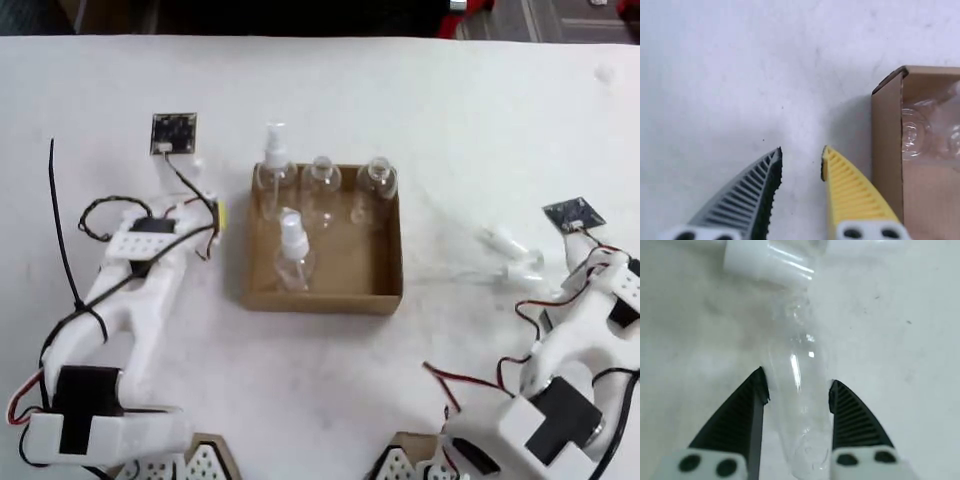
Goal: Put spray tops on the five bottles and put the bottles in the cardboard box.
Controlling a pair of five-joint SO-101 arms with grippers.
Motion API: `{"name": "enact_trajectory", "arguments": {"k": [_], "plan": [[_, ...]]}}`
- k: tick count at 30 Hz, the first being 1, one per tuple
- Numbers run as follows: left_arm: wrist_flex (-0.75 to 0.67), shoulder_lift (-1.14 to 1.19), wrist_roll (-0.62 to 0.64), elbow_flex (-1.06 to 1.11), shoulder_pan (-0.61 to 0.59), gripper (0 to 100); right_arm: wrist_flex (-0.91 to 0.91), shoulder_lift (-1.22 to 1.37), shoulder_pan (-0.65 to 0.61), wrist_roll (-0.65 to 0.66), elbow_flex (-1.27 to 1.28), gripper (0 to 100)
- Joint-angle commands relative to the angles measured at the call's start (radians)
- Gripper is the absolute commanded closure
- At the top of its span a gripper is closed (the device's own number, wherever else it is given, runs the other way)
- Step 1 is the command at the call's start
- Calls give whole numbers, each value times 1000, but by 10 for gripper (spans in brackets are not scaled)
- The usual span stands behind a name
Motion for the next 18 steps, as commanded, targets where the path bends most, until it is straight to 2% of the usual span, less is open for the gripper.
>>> {"name": "enact_trajectory", "arguments": {"k": [1,7,13,18], "plan": [[-25,-21,-14,-8,12,876,-38,-41,10,15,32,944],[-25,-21,-14,-8,12,876,-33,-64,-7,23,20,733],[-25,-21,-14,-8,12,876,93,-139,-156,55,-64,755],[-25,-21,-14,-8,12,876,94,-139,-239,54,-77,755]]}}
